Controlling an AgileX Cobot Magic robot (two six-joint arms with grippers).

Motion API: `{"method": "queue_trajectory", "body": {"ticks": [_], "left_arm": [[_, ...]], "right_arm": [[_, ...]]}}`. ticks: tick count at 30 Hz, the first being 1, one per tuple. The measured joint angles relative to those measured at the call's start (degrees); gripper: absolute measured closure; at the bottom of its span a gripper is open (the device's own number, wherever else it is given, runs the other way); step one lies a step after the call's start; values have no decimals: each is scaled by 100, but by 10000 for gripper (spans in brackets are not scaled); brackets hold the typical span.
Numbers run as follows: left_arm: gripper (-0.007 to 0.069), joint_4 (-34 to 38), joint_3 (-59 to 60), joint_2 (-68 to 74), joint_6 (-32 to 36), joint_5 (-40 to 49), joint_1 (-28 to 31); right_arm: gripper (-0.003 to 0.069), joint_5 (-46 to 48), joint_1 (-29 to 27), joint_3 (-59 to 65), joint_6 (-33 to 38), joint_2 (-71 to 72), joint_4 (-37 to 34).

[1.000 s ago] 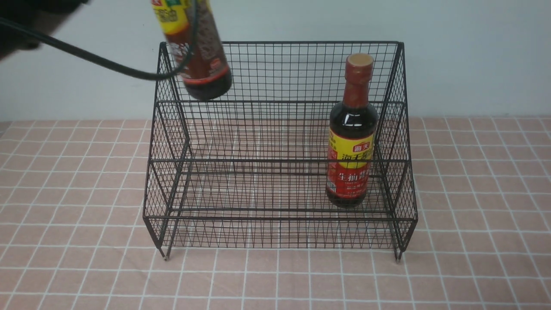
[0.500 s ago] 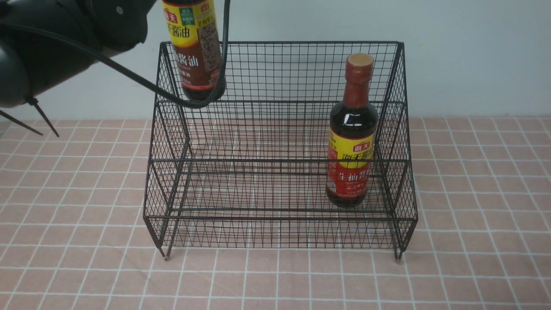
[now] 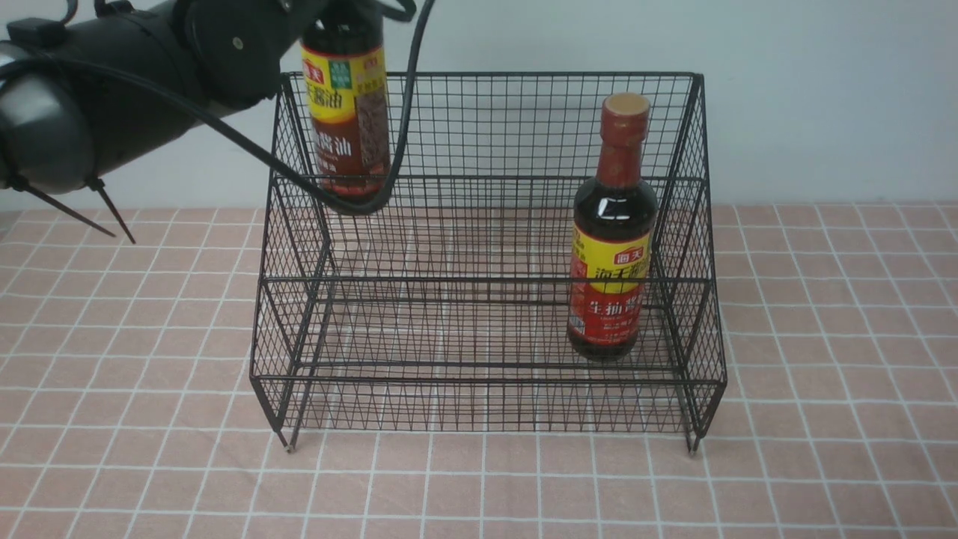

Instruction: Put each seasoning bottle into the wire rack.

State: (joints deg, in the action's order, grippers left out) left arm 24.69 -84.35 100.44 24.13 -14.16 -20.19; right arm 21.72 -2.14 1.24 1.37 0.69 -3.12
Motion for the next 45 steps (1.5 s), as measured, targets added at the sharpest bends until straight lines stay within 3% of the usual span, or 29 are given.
{"method": "queue_trajectory", "body": {"ticks": [13, 24, 32, 36, 41, 45], "left_arm": [[365, -49, 0, 425, 0, 1293, 0], [363, 224, 0, 556, 0, 1273, 0], [237, 439, -54, 451, 47, 1042, 0], [218, 451, -54, 273, 58, 1048, 0], [229, 451, -54, -335, 225, 1340, 0], [307, 446, -54, -903, 636, 1998, 0]], "right_arm": [[673, 0, 0, 0, 0, 0, 5], [673, 0, 0, 0, 0, 0, 5], [673, 0, 0, 0, 0, 0, 5], [673, 0, 0, 0, 0, 0, 5], [673, 0, 0, 0, 0, 0, 5], [673, 0, 0, 0, 0, 0, 5]]}}
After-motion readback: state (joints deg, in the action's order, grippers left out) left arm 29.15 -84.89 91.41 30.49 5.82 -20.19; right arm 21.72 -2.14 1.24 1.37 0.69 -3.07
